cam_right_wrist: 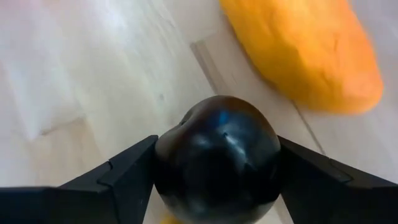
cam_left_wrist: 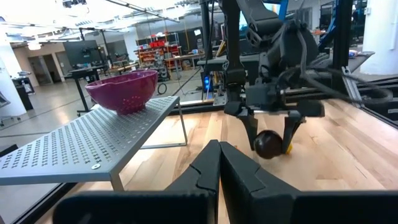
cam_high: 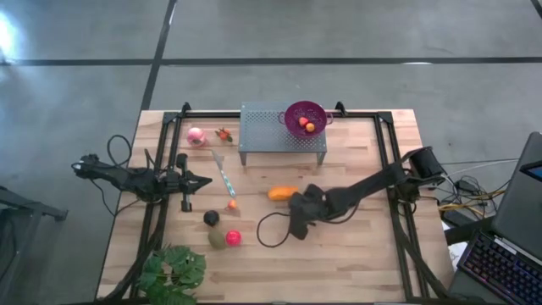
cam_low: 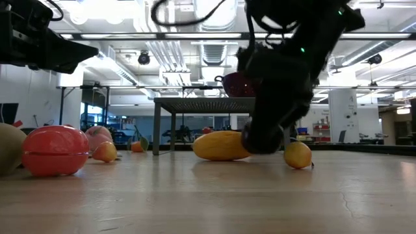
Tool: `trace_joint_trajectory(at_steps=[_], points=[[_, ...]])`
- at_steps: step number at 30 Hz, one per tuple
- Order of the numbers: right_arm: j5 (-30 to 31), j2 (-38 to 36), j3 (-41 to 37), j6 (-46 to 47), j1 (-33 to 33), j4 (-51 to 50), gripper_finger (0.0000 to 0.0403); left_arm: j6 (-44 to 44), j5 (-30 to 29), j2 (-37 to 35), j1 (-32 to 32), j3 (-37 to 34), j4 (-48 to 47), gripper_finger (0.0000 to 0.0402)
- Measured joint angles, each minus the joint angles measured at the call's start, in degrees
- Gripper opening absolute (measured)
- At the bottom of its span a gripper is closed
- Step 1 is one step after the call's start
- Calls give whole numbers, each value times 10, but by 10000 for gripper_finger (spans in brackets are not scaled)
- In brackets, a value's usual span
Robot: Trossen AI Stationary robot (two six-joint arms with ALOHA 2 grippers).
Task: Pick & Place Fruit
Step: Put the black plum into the purple bowl on the shelf
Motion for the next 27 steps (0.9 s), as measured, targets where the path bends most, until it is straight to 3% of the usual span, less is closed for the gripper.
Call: trace_joint_trajectory(at_steps=[12, 19, 27], points=[[-47, -67, 25, -152, 0, -17, 268, 0, 0, 1, 0, 0, 0, 12], [-106, -122, 51, -230, 0, -23, 292, 0, 0, 1, 0, 0, 0, 12], [-85, -186, 86, -256, -10, -34, 272, 0, 0, 1, 0, 0, 0, 12]])
